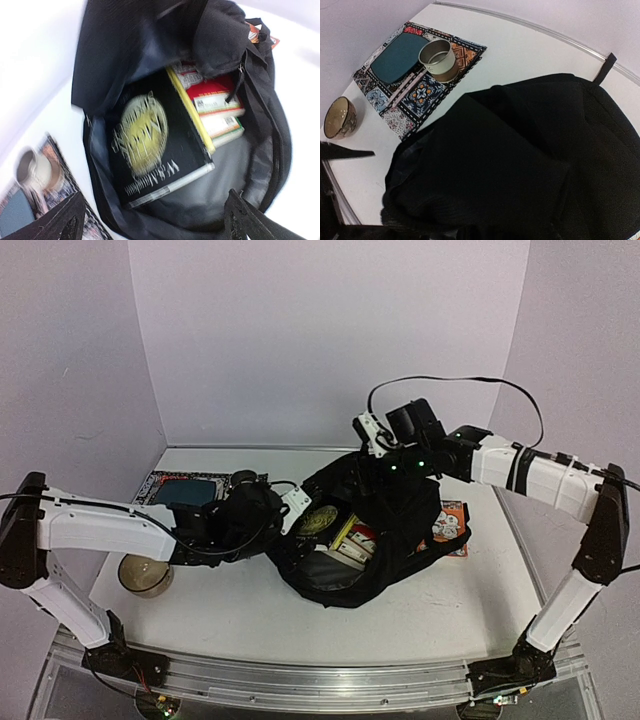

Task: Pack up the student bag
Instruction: Place the largest pocket of the student bag, then move the student bag to the center of the board.

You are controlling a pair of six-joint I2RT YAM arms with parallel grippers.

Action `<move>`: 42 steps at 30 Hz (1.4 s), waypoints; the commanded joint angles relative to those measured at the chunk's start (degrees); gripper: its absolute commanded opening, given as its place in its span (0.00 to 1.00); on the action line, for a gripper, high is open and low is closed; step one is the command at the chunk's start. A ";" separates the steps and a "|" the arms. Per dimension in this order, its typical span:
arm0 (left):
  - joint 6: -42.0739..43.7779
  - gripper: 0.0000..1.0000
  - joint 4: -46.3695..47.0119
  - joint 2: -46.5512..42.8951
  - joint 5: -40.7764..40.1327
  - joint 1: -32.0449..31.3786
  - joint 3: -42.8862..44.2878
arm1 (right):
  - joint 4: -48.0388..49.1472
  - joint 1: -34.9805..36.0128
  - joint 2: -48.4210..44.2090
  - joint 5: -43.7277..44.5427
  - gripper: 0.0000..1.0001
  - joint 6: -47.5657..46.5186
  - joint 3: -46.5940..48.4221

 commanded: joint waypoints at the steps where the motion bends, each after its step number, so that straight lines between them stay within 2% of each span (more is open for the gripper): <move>1: -14.21 0.98 -3.17 -6.32 4.77 1.67 -3.66 | 4.22 -3.54 -9.80 -6.05 0.76 8.32 -9.09; 5: -18.96 0.98 -3.70 -9.45 8.28 4.76 -7.15 | 9.21 -5.94 -17.76 -8.09 0.91 12.73 -20.03; 8: -21.66 0.98 -3.76 -9.48 11.58 7.20 -8.52 | 10.89 -6.97 -22.20 -6.73 0.98 16.28 -26.65; 12: -23.89 0.97 -3.23 -6.49 14.40 9.21 -8.08 | 14.20 -8.03 -24.70 -3.64 0.98 23.07 -34.09; 18: -24.88 0.96 -1.41 -2.42 18.33 9.91 -6.69 | 23.21 -9.25 -19.25 -1.82 0.92 26.40 -38.51; 23: -26.00 0.95 0.99 -1.35 19.89 10.00 -7.03 | 27.42 -11.12 -7.72 -3.45 0.90 23.48 -31.17; 30: -26.85 0.95 5.28 2.16 22.53 11.00 -4.46 | 28.79 -15.23 9.64 -7.57 0.89 17.34 -11.84; 35: -26.36 0.95 7.64 7.08 24.38 13.59 0.40 | 26.30 -19.08 18.11 -12.09 0.89 13.59 0.52; 38: -26.37 0.95 7.77 10.22 25.03 15.74 3.55 | 22.07 -20.64 18.03 -13.77 0.90 11.43 3.89; 42: -26.28 0.95 7.54 9.46 25.59 16.40 4.19 | 19.27 -23.04 9.34 -11.77 0.92 8.75 -2.75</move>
